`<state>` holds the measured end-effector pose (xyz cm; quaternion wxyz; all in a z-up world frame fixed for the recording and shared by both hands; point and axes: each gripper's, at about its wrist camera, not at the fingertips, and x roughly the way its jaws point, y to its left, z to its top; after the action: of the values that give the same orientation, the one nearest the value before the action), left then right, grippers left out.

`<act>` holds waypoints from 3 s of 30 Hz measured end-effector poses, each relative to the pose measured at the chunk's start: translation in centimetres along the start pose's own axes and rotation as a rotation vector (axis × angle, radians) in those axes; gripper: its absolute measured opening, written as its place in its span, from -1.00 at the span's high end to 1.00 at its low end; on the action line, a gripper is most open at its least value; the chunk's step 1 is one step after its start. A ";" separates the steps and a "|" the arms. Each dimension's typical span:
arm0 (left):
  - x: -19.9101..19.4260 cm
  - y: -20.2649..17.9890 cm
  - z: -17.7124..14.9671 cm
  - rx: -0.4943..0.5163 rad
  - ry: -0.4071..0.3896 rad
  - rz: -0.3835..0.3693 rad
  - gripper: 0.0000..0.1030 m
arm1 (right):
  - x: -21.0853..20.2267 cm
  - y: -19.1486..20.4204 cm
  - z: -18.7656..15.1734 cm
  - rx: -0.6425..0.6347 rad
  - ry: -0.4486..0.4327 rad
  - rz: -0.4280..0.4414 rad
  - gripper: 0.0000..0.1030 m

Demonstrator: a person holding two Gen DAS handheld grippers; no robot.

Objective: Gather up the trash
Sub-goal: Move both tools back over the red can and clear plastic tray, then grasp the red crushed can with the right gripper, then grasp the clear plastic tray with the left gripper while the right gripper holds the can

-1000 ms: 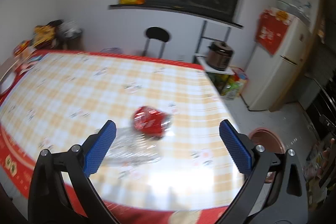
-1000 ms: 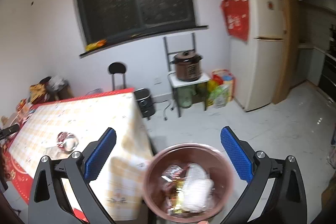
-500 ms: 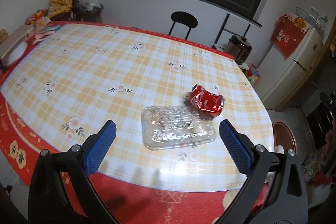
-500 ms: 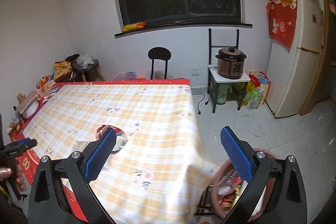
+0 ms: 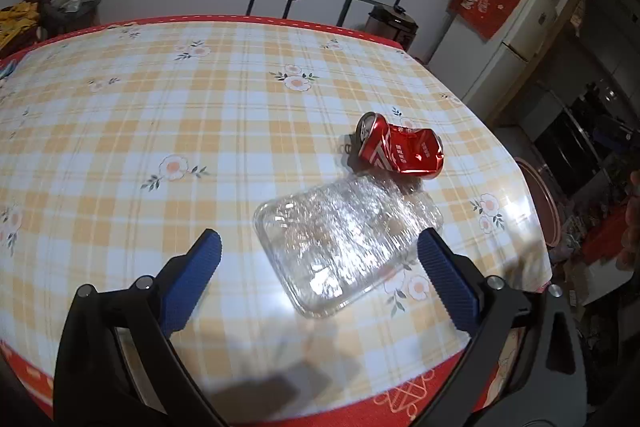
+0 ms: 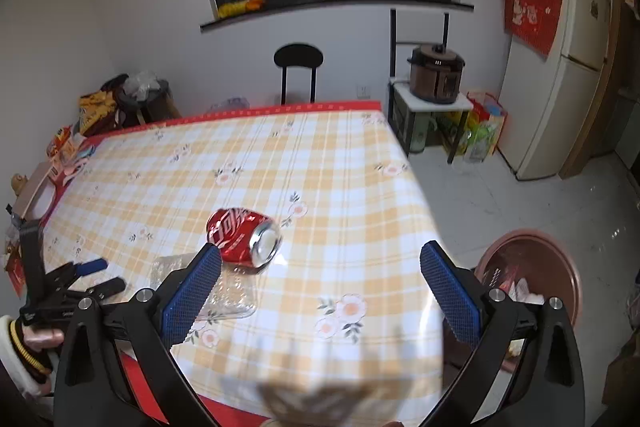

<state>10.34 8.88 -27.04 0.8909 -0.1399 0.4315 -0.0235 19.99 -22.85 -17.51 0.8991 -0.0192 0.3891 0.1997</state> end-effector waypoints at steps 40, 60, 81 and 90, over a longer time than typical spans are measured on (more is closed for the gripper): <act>2.2 6.9 -0.2 -0.106 0.009 -0.121 -0.81 | 23.4 13.0 0.0 -0.185 0.380 -0.034 -0.22; 5.7 3.7 1.6 -0.020 0.069 -0.171 -0.81 | 17.2 2.3 -1.9 0.264 0.303 0.092 0.28; 10.9 -4.6 2.0 0.513 0.186 -0.164 -0.88 | 13.0 -3.7 -5.4 0.455 0.240 0.116 0.12; 13.6 -6.9 2.2 0.731 0.250 -0.180 -0.90 | 12.5 -3.5 -6.0 0.445 0.244 0.131 0.09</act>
<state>21.05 0.60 -34.26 0.8169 0.1531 0.4859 -0.2705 24.86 -22.87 -30.91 0.8126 0.1803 0.5296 0.1631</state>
